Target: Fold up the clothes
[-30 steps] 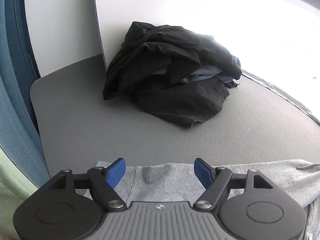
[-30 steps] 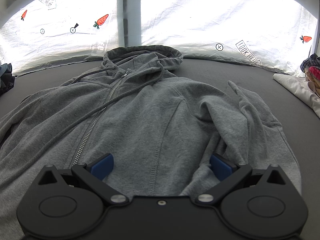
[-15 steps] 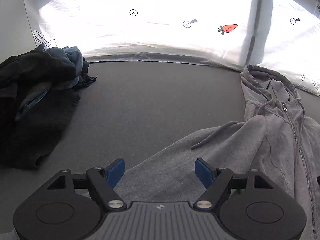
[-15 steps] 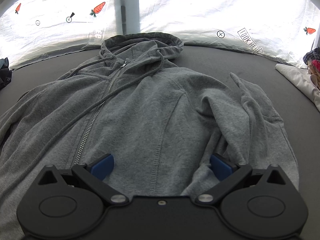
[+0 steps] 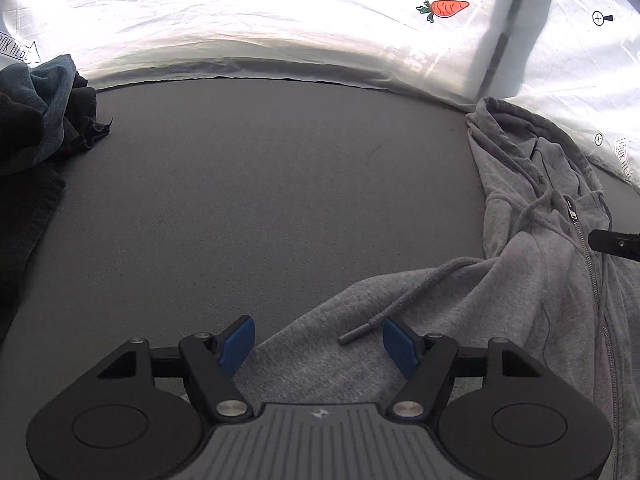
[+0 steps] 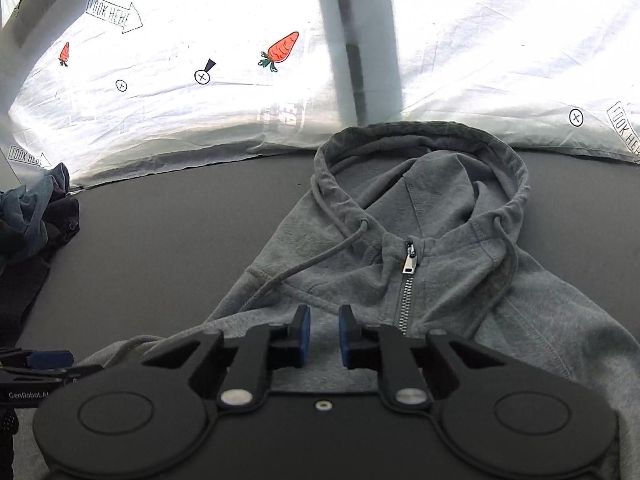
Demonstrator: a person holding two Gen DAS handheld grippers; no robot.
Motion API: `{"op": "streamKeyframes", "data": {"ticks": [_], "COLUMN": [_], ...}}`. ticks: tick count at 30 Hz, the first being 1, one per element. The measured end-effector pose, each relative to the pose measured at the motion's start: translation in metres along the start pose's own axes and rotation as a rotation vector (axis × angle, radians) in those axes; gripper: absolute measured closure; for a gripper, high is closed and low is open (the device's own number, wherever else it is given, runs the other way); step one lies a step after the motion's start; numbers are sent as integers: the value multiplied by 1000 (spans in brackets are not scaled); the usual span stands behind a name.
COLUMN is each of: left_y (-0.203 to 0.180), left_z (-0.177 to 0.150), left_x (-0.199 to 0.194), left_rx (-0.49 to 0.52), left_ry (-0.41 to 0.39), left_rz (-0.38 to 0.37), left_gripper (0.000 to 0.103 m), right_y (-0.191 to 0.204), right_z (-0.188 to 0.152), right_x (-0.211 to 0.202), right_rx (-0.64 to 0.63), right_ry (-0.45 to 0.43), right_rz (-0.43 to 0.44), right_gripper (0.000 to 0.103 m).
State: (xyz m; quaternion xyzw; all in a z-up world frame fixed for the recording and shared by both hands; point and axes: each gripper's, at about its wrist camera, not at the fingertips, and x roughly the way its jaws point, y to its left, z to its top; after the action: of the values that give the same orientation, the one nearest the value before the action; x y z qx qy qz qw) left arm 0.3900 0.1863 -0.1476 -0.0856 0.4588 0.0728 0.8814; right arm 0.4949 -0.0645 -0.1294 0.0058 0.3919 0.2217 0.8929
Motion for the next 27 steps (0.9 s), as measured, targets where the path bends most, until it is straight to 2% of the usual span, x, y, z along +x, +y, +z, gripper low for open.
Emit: {"op": "streamKeyframes", "data": {"ticks": [3,5,6,7,9,10,12,13,14,15,17,18,20,23,24,27], "left_y": [-2,-5,-5,-5,-4,-3,-4,-4,-4,-3,3,7,12,19,22,29], "left_z": [2,3,4,5,6,6,4,3,1,1,1,2,6,12,14,21], "left_x": [5,7,8,9,9,9,8,8,7,6,4,2,1,1,0,0], "left_rx": [37,75,84,84,74,70,74,82,92,90,53,35,20,3,-3,-21], "left_ry": [-2,-8,-10,-11,-12,-13,-22,-32,-46,-51,-46,-50,-60,-75,-80,-96], "left_rz": [-31,-29,-29,-30,-33,-34,-32,-27,-11,-15,-38,-48,-20,30,47,96], "left_gripper": [53,53,53,53,53,53,54,57,74,90,98,98,98,98,98,98], "right_y": [18,28,32,35,41,43,44,43,40,37,31,28,19,14,14,18], "right_z": [18,27,31,33,37,37,33,31,30,30,33,36,49,55,55,51], "right_x": [27,41,48,54,68,76,88,87,83,78,67,60,40,30,29,52], "right_rx": [-48,-78,-94,-110,-144,-161,-198,-199,-186,-161,-116,-94,-27,5,6,7], "right_ry": [17,25,29,41,81,110,161,145,114,87,24,-12,-105,-147,-152,-57], "right_rz": [29,31,32,34,15,-2,-15,9,31,39,46,46,61,98,105,62], "right_gripper": [86,67,62,57,57,59,68,82,95,95,96,96,96,96,96,89]}}
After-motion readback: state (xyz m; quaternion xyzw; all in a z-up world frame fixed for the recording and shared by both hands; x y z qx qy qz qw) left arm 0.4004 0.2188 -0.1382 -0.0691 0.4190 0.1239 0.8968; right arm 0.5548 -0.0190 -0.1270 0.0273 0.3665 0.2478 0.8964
